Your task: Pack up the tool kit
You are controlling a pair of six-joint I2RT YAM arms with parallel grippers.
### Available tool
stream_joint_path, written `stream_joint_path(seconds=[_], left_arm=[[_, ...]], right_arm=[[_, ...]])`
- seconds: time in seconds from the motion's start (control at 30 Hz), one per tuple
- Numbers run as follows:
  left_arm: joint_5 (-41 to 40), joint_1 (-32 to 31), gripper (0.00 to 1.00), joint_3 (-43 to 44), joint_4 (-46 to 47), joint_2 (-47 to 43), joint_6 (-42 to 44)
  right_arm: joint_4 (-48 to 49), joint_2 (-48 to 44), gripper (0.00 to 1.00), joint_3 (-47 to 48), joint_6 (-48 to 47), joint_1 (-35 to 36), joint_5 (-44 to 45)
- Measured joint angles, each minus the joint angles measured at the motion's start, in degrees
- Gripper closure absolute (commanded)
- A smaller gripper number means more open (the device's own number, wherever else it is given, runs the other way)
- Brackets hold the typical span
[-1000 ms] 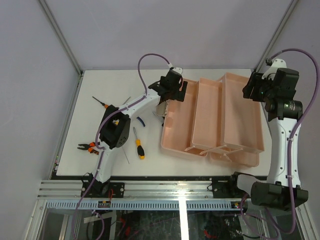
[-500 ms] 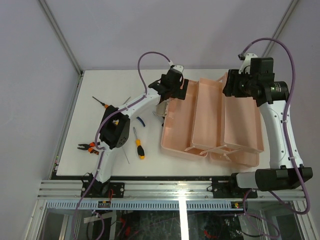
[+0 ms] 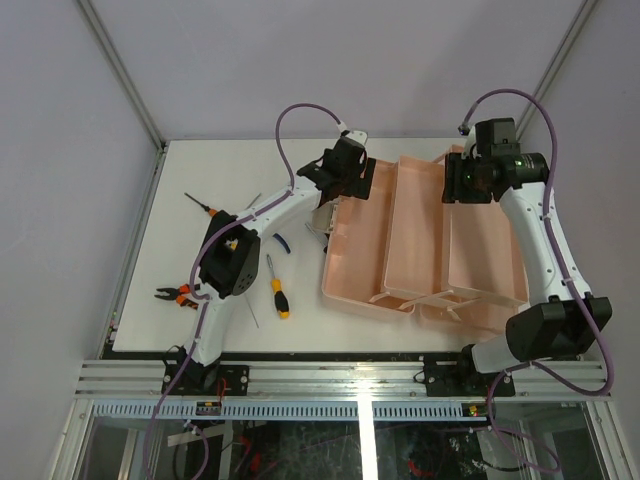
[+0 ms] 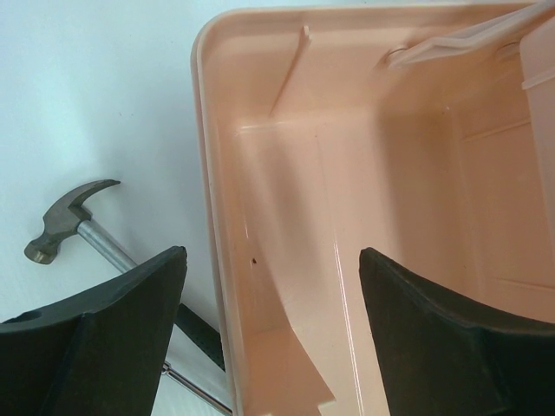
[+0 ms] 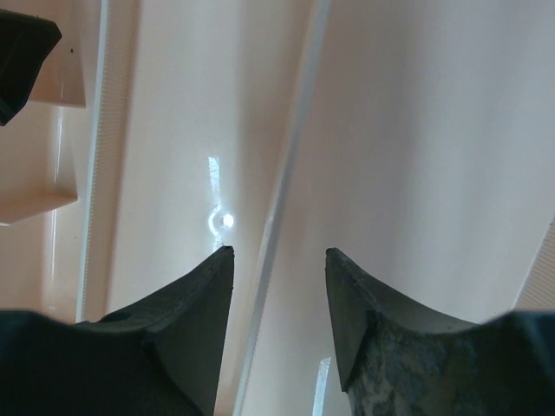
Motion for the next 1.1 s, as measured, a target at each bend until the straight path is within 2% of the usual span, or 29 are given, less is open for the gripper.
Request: stream_joint_path(seconds=[0.07,0.2,0.3,0.37,0.43,0.53,0.57,0.9,1.1], left_arm=[[-0.2,0.0,0.27,0.0,0.0,0.0,0.0],[-0.7,0.0,0.36,0.0,0.0,0.0,0.1],[-1.4,0.0,0.45,-0.1,0.0,0.0,0.2],[-1.8,0.0,0.56,-0.4,0.0,0.0,0.2],[-2.1,0.0,0.72,-1.0,0.0,0.0,0.2],[-3.1,0.0,0.96,-1.9,0.0,0.0,0.4],[-3.4,0.0,1.00,-2.0,-0.1,0.0,0.5],[-4.0,-0.1,1.00,-2.0,-0.6,-0.9,-1.1],[-5.1,-2.6,1.00,-0.4,-2.9,-2.8,-1.6]], right_arm=[[0.0,0.6,0.62,-0.1,0.0,0.7,0.0],[0.2,1.4,0.68,-1.4,0.1,1.3,-0.1],[0.3,1.6,0.80,-3.2,0.3,1.4,-0.1],[0.3,1.6,0.90,-3.8,0.4,1.5,-0.3],[0.8,1.6,0.99,-4.2,1.5,1.7,-0.3],[1.6,1.6,1.00,-4.4,3.2,1.6,0.0],[1.5,1.3,1.00,-4.6,3.6,1.6,0.3],[0.2,0.8,1.00,-3.7,4.3,1.7,1.2],[-5.9,2.2,1.00,2.7,3.7,1.6,3.1]])
